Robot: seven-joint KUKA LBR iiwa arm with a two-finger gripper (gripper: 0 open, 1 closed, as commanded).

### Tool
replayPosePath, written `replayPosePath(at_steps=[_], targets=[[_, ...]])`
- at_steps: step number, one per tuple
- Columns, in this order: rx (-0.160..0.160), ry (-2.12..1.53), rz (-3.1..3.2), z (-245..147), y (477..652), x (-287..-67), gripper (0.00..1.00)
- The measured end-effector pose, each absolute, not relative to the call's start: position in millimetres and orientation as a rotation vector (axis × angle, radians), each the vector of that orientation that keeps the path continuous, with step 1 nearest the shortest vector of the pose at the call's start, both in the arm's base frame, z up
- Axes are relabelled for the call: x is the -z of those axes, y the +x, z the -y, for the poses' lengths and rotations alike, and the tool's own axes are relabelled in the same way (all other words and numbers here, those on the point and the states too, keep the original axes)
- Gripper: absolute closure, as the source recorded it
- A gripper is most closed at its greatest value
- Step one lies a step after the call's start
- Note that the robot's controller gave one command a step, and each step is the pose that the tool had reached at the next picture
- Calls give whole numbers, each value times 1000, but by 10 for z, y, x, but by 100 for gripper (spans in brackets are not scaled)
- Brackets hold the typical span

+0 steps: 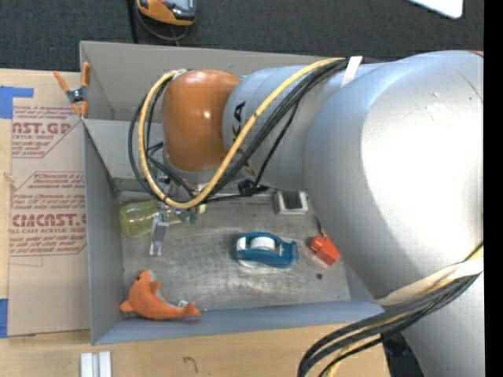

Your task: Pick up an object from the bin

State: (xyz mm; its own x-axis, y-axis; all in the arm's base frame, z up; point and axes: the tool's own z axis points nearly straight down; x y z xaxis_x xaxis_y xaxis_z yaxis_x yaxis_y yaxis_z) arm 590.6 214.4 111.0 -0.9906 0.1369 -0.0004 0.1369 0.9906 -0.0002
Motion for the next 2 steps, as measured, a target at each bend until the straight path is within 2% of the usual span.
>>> replayPosePath(at_steps=[1,2], targets=[[-5,227,-3130,-2088,5899,-690,0],[-5,-104,-3130,-2096,5943,-734,100]])
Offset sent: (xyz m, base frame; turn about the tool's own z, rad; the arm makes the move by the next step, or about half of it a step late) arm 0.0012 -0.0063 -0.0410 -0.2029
